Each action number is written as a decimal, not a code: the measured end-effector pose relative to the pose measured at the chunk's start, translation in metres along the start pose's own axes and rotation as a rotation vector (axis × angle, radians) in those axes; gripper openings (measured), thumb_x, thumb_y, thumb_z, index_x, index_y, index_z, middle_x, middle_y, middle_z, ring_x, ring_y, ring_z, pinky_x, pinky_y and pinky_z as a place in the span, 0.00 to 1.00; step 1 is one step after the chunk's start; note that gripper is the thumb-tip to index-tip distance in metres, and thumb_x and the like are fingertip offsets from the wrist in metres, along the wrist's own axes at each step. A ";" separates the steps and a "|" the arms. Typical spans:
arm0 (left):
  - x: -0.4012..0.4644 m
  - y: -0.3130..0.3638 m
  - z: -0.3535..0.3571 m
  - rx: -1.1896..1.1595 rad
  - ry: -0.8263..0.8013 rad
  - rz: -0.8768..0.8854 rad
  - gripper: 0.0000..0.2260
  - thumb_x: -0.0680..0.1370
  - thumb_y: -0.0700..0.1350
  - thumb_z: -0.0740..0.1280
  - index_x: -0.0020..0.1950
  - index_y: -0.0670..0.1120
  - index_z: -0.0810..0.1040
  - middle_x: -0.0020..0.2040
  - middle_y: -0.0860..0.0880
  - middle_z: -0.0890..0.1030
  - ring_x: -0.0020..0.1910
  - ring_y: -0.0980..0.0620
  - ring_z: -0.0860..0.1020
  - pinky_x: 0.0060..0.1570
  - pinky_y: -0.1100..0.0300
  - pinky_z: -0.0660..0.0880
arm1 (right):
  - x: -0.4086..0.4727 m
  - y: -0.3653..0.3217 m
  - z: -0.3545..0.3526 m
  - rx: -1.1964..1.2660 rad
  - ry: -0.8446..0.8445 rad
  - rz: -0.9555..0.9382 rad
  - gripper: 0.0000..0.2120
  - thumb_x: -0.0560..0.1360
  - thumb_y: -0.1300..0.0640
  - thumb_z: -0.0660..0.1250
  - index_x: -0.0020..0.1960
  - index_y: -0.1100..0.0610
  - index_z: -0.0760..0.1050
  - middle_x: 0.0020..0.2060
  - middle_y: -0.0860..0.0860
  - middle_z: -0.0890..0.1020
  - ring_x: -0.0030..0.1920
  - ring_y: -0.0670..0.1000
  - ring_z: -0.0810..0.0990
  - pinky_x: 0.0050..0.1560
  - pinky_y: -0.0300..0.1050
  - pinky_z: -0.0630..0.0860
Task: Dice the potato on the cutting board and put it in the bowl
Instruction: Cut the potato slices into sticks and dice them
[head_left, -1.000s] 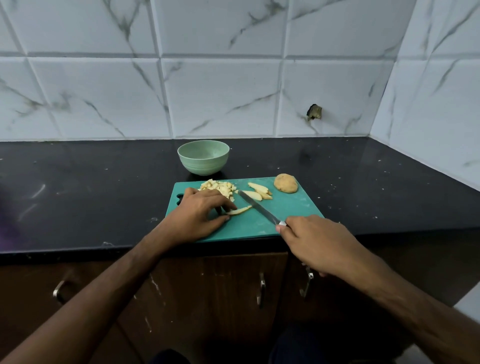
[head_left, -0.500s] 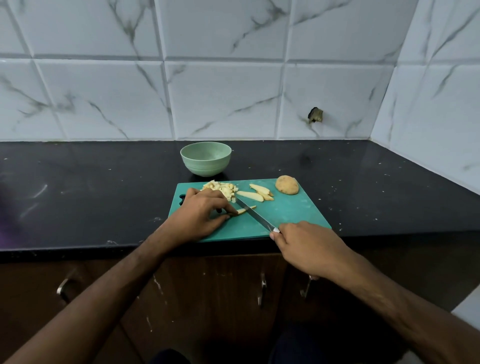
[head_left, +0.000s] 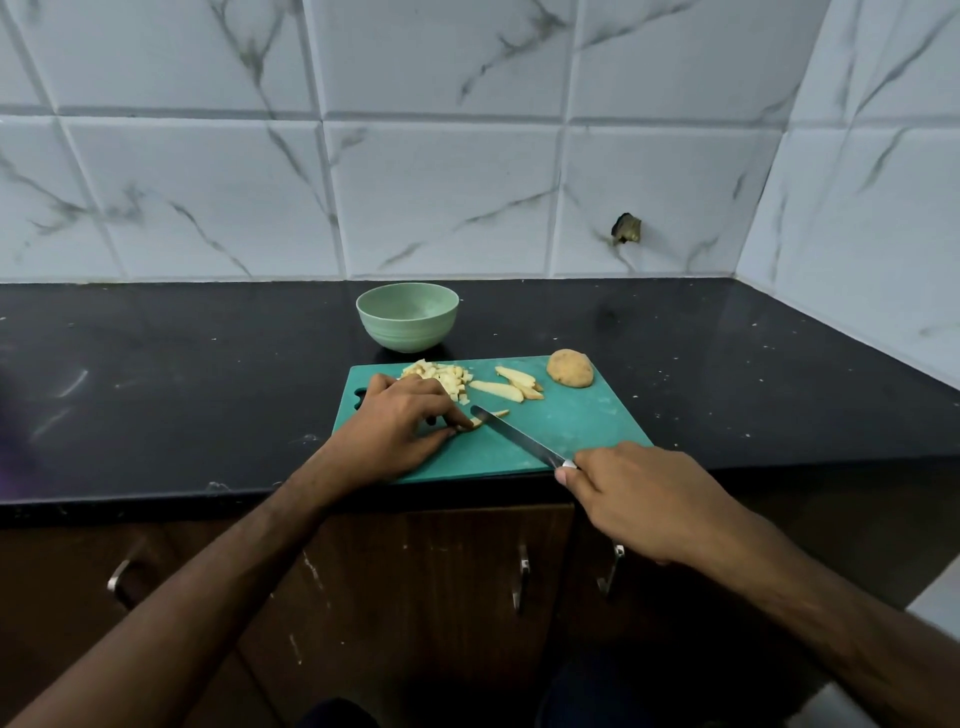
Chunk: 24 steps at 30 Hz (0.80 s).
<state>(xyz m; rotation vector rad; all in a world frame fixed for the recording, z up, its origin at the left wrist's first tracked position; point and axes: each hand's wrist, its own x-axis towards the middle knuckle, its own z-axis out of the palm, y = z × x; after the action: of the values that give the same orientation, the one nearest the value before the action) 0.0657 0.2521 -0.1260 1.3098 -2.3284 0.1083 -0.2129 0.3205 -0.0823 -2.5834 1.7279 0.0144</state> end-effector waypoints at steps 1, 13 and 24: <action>0.000 0.000 0.000 0.004 -0.002 -0.002 0.08 0.80 0.50 0.69 0.57 0.61 0.82 0.50 0.62 0.76 0.51 0.62 0.72 0.48 0.57 0.57 | 0.002 -0.001 0.001 0.009 -0.006 0.005 0.19 0.85 0.40 0.48 0.43 0.47 0.68 0.38 0.47 0.76 0.37 0.44 0.75 0.36 0.44 0.68; 0.000 0.002 0.000 0.021 0.044 0.011 0.07 0.79 0.51 0.70 0.55 0.60 0.82 0.46 0.63 0.75 0.45 0.65 0.69 0.47 0.57 0.58 | 0.006 0.002 0.005 0.045 0.058 -0.005 0.19 0.85 0.39 0.48 0.43 0.46 0.68 0.37 0.46 0.76 0.37 0.45 0.75 0.38 0.43 0.72; -0.001 0.004 -0.001 0.077 0.091 -0.006 0.05 0.78 0.55 0.71 0.53 0.60 0.84 0.45 0.63 0.75 0.45 0.63 0.69 0.46 0.58 0.54 | 0.001 -0.007 0.016 0.017 0.072 -0.028 0.18 0.86 0.40 0.49 0.45 0.48 0.69 0.36 0.46 0.74 0.35 0.44 0.74 0.32 0.40 0.62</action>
<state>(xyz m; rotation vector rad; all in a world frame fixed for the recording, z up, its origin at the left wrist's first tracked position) 0.0635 0.2555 -0.1246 1.3207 -2.2631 0.2534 -0.2053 0.3225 -0.0985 -2.6264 1.7061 -0.0943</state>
